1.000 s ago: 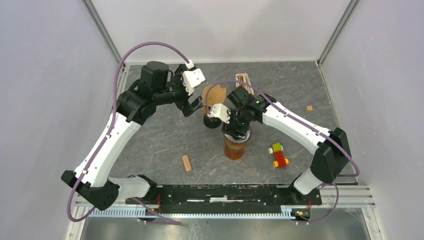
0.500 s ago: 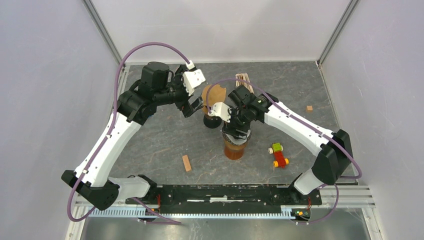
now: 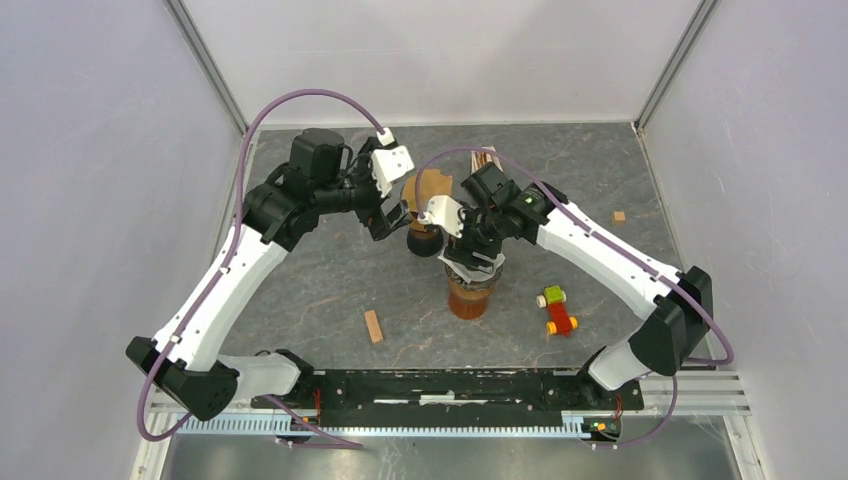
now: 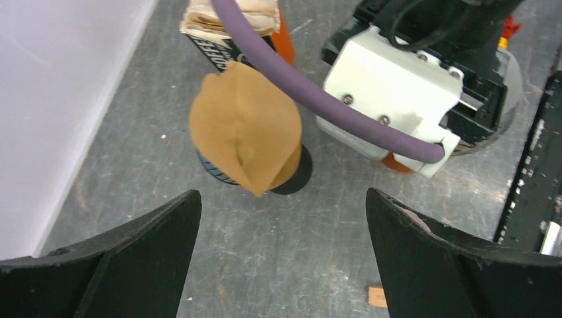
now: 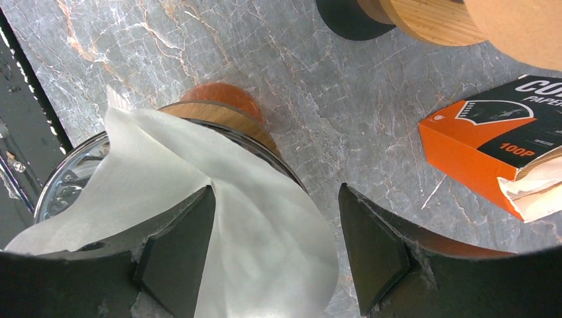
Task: Place the coffee filter in the dripper
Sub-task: Place the coffee filter in the coffee dripper, then adjust the coffee filter in the coffee dripper.
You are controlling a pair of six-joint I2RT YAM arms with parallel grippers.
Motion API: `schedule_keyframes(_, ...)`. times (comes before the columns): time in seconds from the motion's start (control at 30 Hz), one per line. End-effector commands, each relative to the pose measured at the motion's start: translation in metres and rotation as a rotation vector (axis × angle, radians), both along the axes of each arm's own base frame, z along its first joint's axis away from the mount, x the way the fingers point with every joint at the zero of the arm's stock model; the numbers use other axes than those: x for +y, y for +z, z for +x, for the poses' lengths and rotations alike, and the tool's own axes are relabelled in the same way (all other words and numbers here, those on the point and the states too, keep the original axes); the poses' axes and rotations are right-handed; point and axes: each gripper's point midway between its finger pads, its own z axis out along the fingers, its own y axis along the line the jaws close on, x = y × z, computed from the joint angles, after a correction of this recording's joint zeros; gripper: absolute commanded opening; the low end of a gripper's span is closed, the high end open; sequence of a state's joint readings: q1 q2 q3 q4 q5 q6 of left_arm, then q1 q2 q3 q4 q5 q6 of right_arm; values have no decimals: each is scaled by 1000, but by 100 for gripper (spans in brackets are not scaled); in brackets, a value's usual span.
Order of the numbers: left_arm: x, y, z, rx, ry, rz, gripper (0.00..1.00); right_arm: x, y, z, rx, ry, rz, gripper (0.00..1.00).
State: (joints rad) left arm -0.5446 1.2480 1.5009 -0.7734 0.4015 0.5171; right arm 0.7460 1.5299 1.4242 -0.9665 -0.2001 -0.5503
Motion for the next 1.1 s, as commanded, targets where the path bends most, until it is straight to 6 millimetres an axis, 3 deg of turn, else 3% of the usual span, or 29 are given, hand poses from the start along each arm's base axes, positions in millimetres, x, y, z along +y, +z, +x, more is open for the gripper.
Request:
schedule_keyframes(0.0,-18,3,-16,48,-96,-100,100,5,36,5,-79,-11,81,75)
schedule_keyframes(0.3,-28,-1,-26,92,-162,-133,100,6,73,3,-147,4,170,75)
schedule_keyframes(0.5,-37,-16,-32,155,-183,-174,98,-4,86,-2,-164,2,240,75)
schedule_keyframes(0.77,-44,-15,-31,167,-157,-194,95,-25,108,-9,-223,-5,332,75)
schedule_keyframes(0.87,-43,-10,-22,150,-87,-201,95,-36,114,-5,-263,-46,362,75)
schedule_keyframes(1.07,-5,25,30,13,303,-259,100,-88,153,43,-443,-355,467,82)
